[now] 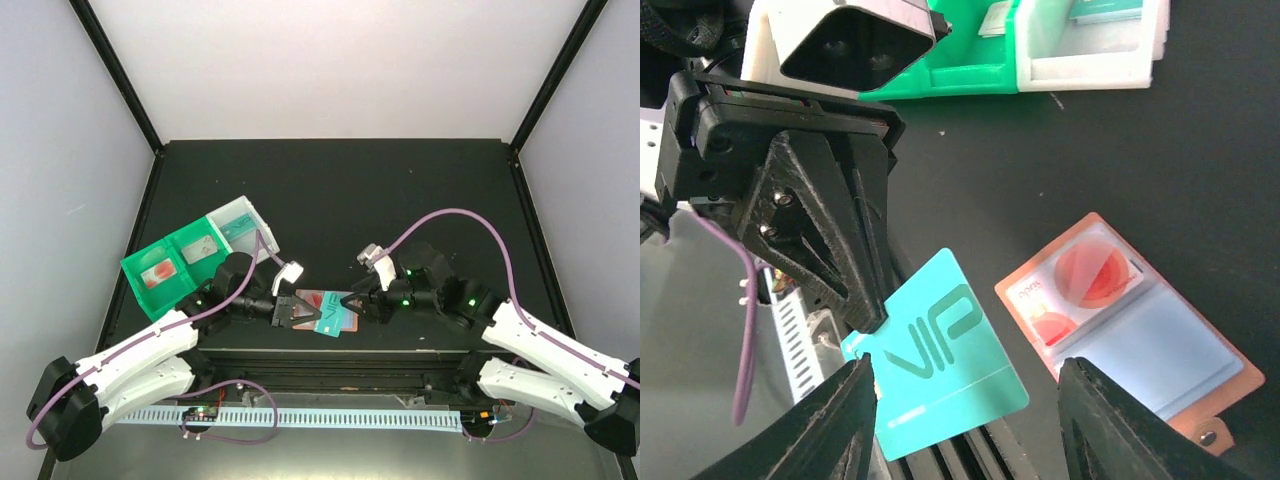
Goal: Take the credit cards out of the card holder
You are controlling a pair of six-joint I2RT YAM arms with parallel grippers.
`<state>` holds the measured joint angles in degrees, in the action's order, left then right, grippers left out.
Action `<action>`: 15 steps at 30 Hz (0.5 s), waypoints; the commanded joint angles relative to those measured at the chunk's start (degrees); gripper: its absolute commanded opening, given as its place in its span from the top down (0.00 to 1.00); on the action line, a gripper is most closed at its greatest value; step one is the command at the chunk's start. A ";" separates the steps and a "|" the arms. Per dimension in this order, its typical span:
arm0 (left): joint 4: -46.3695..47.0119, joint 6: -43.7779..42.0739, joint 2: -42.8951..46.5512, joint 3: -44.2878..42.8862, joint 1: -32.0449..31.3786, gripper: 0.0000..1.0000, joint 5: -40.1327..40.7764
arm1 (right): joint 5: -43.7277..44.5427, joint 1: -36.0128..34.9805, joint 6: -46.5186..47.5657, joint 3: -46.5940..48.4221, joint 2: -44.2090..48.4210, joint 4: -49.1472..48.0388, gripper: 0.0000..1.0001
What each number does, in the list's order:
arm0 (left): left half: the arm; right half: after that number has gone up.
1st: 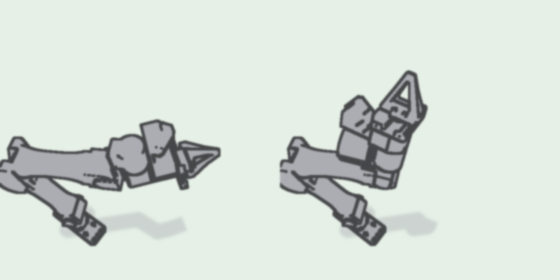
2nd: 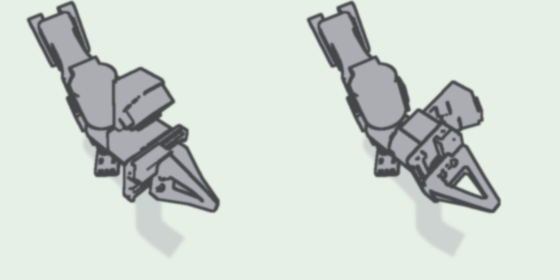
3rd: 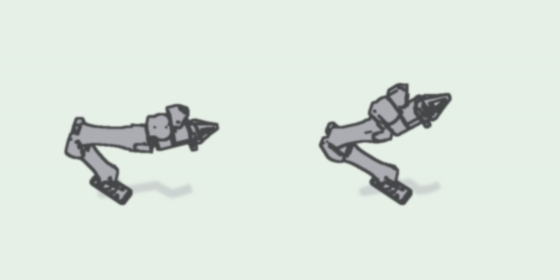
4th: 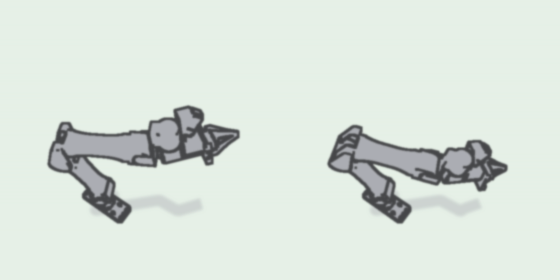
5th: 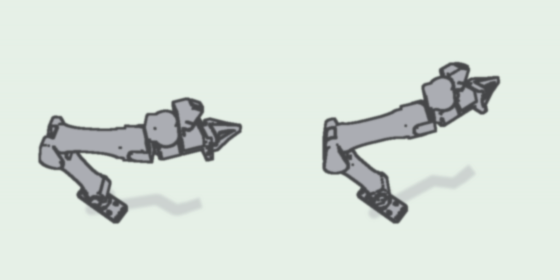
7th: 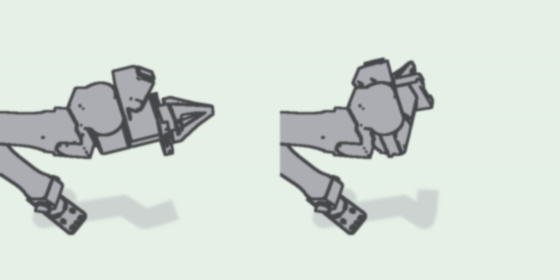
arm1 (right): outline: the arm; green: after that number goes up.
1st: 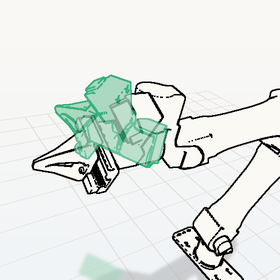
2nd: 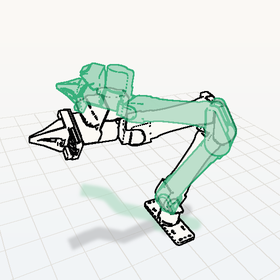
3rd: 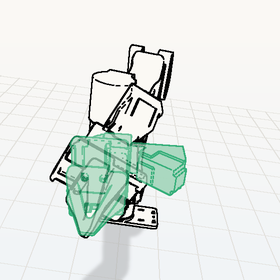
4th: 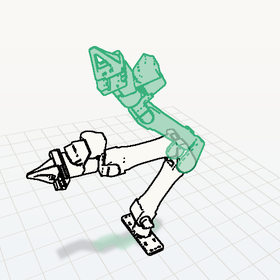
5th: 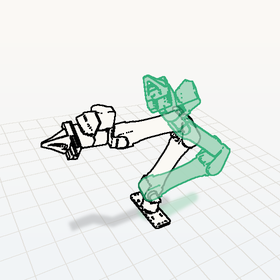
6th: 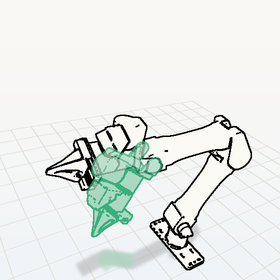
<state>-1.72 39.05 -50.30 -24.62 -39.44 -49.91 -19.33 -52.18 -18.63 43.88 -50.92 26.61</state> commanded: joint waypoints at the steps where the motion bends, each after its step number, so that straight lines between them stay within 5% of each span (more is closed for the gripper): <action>1: 5.04 -0.98 0.56 -1.31 -0.07 0.99 -6.85 | -7.91 2.23 1.74 1.30 -0.98 -0.27 0.50; 8: 6.88 -1.44 1.18 -0.37 -0.20 0.98 -7.75 | -16.59 4.87 1.55 0.34 -3.35 -3.59 0.51; 15: 9.25 -0.98 0.91 0.86 -0.20 0.98 -7.48 | -21.30 6.43 -0.09 -1.45 -3.66 -7.44 0.85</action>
<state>4.05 38.96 -50.17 -24.34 -39.48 -56.21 -36.29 -46.54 -18.35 43.55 -54.68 22.57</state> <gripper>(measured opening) 0.018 0.241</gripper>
